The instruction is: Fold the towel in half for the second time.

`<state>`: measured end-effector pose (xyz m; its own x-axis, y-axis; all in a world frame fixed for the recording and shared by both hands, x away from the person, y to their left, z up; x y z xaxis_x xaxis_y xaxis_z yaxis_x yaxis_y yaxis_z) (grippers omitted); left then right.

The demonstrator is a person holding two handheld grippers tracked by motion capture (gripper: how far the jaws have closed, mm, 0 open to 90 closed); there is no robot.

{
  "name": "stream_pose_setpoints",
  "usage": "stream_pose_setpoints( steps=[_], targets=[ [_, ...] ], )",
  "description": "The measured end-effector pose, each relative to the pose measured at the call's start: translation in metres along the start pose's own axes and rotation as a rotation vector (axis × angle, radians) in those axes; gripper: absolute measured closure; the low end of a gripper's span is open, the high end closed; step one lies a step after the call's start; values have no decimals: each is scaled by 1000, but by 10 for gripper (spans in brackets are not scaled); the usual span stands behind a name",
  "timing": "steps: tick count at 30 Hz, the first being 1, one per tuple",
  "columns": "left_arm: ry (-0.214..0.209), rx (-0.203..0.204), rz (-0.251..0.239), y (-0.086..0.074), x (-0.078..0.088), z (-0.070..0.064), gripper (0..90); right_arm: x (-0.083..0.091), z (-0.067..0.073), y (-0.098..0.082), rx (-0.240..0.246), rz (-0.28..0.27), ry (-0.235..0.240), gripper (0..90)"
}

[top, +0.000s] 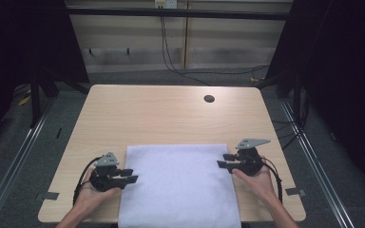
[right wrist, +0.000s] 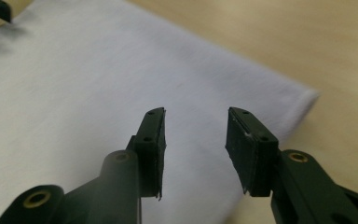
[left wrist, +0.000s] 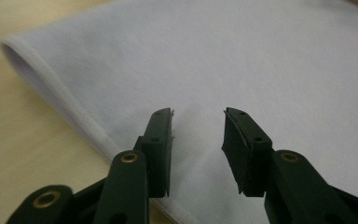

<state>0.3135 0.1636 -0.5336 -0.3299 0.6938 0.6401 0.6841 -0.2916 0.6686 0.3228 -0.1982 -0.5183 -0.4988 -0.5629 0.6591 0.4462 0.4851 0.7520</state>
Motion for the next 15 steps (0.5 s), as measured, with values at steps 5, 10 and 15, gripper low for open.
stream_pose_setpoints(
  steps=[5, 10, 15],
  targets=[
    [59, 35, -63, 24, 4, 21, 608, -4, -38, 7, -30, -13, -49, 588],
    [104, 36, -122, 51, 1, 35, 651, -26, -61, 9, -47, 15, -80, 553],
    [120, 58, -135, 64, -6, 55, 609, -44, -75, 9, -71, 31, -75, 538]
  ],
)
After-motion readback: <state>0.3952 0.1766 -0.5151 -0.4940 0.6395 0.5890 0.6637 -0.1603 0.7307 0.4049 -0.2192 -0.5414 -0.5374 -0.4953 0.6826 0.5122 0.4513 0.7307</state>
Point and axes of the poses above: each handheld gripper's, and its own axes: x roughly backward along the jaws, y roughly out of its top, z roughly to its left, the point moved 8 cm from there along -x, roughly forward along the jaws, and after that the axes turned 12 degrees about x, right-handed, at the moved point
